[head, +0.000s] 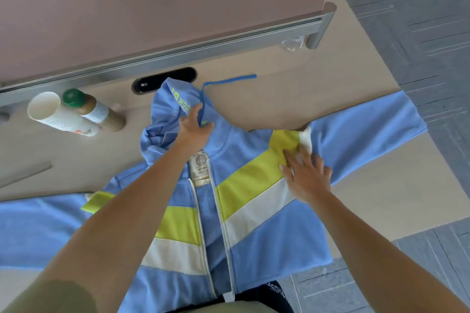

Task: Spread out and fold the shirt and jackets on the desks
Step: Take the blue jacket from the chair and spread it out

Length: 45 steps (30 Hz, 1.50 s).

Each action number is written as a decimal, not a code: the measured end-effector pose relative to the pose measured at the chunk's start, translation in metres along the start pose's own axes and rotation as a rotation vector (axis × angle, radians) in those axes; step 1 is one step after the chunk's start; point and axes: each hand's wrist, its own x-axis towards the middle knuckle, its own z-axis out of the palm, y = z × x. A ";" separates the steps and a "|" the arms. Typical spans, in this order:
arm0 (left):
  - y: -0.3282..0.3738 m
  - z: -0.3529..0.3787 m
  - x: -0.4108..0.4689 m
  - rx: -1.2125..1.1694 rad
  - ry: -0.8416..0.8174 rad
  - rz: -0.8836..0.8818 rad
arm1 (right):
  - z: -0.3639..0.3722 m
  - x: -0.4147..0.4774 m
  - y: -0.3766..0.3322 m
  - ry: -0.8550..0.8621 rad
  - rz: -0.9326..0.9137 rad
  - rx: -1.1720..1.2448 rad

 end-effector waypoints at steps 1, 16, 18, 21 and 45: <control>-0.002 0.005 -0.014 0.017 0.015 0.016 | 0.001 0.004 0.006 0.002 0.004 -0.005; -0.041 0.070 -0.085 0.407 -0.104 -0.036 | 0.031 -0.026 0.048 0.021 0.526 0.383; -0.039 0.069 -0.077 0.439 -0.105 0.016 | 0.032 -0.032 0.033 0.000 0.611 0.494; -0.036 0.067 -0.070 0.351 -0.022 0.036 | 0.025 -0.032 0.025 0.020 0.571 0.508; 0.027 0.149 -0.122 0.544 -0.348 0.556 | 0.014 -0.001 0.174 0.381 -0.046 0.132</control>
